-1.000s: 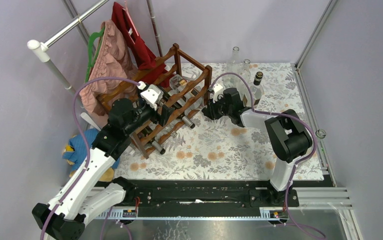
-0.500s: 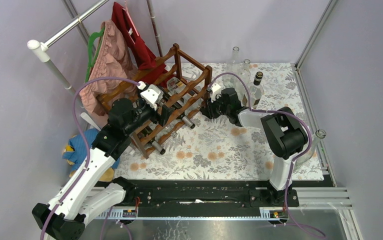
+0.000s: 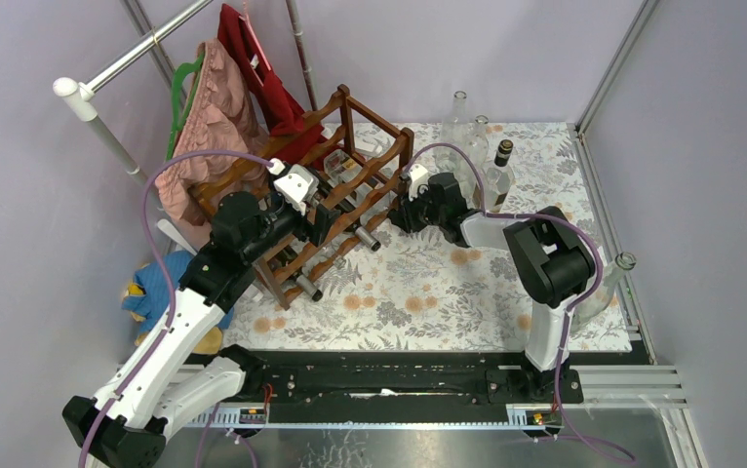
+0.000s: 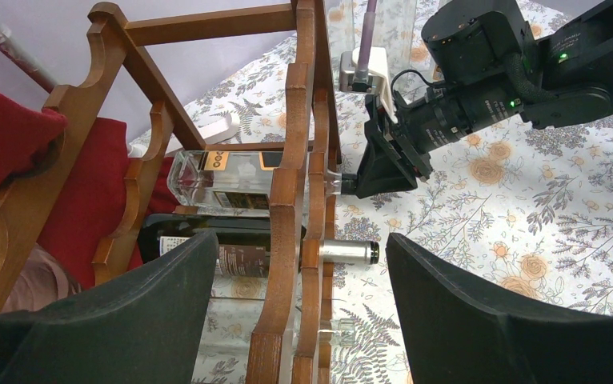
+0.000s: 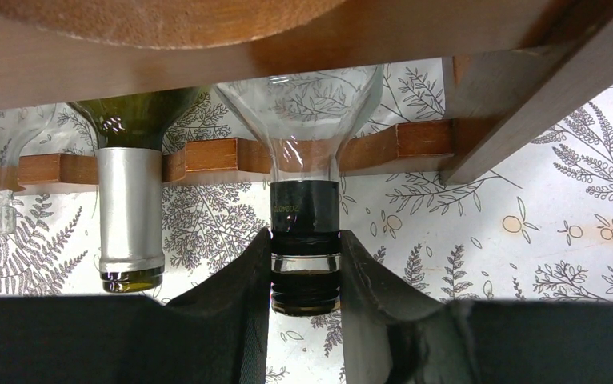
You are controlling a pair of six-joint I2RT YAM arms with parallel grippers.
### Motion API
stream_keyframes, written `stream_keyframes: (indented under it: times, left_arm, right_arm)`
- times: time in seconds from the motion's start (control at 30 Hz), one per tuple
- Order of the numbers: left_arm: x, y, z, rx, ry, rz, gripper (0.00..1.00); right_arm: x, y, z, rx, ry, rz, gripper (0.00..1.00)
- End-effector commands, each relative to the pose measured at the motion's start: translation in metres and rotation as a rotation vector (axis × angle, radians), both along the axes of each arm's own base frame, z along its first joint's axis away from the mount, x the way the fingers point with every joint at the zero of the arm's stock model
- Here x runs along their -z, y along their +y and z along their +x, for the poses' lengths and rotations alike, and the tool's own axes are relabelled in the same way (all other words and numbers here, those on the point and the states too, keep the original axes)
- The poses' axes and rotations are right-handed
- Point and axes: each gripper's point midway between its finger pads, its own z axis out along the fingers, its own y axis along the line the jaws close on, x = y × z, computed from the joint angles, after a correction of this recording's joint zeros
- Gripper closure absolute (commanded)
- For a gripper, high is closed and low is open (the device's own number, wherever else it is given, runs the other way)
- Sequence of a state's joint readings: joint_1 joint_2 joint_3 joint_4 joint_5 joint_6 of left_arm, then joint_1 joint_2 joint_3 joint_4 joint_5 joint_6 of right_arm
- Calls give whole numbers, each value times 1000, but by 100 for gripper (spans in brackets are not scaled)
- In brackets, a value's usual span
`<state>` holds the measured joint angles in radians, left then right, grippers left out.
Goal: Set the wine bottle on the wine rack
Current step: Adjust the wine bottle in the wine rack.
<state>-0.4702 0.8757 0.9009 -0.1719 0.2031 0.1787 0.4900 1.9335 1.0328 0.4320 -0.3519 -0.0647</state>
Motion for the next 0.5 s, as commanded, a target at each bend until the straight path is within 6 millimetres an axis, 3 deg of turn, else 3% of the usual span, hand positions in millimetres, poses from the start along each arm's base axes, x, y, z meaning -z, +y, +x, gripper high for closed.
stream_keyframes:
  times: [0.0,0.23,0.47]
  left_arm:
    - [-17,0,2,8,-80,-17,16]
    - [-15,0,2,9,-77,-16,16]
    - [-16,0,2,11,-78,-17,16]
  right_arm:
    - [53,-11,-42,-6,219,-94,99]
    - [73,-14,-53,2,273,-122,99]
    - [78,-13,-53,32,283,-93,98]
